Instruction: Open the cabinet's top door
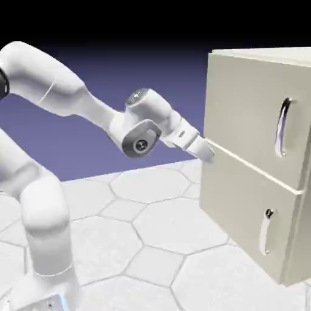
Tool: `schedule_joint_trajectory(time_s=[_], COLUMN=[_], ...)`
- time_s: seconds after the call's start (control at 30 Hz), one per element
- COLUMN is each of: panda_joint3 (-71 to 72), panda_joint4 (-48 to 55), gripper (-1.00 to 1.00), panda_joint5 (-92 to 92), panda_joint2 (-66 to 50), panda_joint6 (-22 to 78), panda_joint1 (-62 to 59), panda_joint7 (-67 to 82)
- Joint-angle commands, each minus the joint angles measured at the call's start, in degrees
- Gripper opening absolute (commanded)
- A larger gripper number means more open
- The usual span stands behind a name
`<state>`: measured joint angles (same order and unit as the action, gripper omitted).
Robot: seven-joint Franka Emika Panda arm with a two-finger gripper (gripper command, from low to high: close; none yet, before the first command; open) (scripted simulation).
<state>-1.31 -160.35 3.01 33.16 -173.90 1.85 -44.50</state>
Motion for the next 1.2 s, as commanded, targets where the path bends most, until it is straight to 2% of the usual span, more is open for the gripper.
schedule_joint_trajectory(time_s=[0.0, 1.17], panda_joint3=[-1.09, -39.21], panda_joint4=[0.54, 19.48], gripper=[0.00, 0.00], panda_joint5=[2.50, 89.71], panda_joint2=[0.42, 14.94], panda_joint6=[0.09, 3.14], panda_joint1=[0.97, 34.81], panda_joint7=[-1.70, -60.94])
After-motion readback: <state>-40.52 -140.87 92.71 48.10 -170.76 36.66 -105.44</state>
